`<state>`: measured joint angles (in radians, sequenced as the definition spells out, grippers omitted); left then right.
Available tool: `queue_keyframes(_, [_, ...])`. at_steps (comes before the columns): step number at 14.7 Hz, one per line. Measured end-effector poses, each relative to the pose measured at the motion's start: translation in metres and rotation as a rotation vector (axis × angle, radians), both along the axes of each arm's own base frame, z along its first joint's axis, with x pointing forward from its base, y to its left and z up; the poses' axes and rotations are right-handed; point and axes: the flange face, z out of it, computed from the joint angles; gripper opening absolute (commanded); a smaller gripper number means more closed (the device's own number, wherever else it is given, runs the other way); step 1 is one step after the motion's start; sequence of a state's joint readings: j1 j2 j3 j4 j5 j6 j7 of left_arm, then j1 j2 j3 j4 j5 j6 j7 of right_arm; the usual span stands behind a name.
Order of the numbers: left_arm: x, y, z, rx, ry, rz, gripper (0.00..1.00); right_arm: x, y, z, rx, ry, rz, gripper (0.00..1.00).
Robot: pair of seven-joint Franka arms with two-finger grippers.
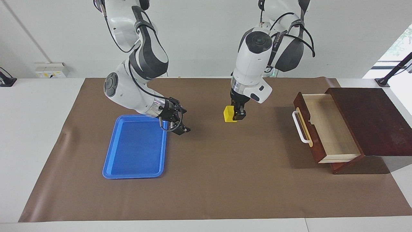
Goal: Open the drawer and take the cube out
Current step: 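Carry the yellow cube toward the right gripper with the left gripper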
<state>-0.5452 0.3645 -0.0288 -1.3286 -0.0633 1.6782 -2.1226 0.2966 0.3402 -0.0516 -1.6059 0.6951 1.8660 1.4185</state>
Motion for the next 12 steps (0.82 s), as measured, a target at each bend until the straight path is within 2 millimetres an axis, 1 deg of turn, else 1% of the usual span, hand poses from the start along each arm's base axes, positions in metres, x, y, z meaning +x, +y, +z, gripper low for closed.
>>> queue_keyframes(2, [-0.003, -0.020, -0.008, 0.004, 0.005, 0.042, 0.00, -0.003, 0.011, -0.001, 0.021, 0.013, 0.001, 0.99])
queue_keyframes(4, [-0.005, -0.047, -0.021, 0.010, 0.008, 0.057, 0.00, -0.006, 0.022, -0.002, 0.037, 0.020, 0.008, 0.99])
queue_keyframes(5, [-0.006, -0.057, -0.027, 0.014, 0.009, 0.064, 0.00, -0.007, 0.026, -0.003, 0.037, 0.015, 0.009, 0.99])
queue_keyframes(7, [-0.005, -0.065, -0.031, 0.015, 0.003, 0.081, 0.00, -0.006, 0.030, -0.005, 0.035, 0.003, 0.004, 0.99])
queue_keyframes(12, [-0.001, -0.066, -0.024, -0.001, -0.021, 0.136, 0.00, -0.006, 0.030, -0.009, 0.032, 0.007, 0.001, 0.99])
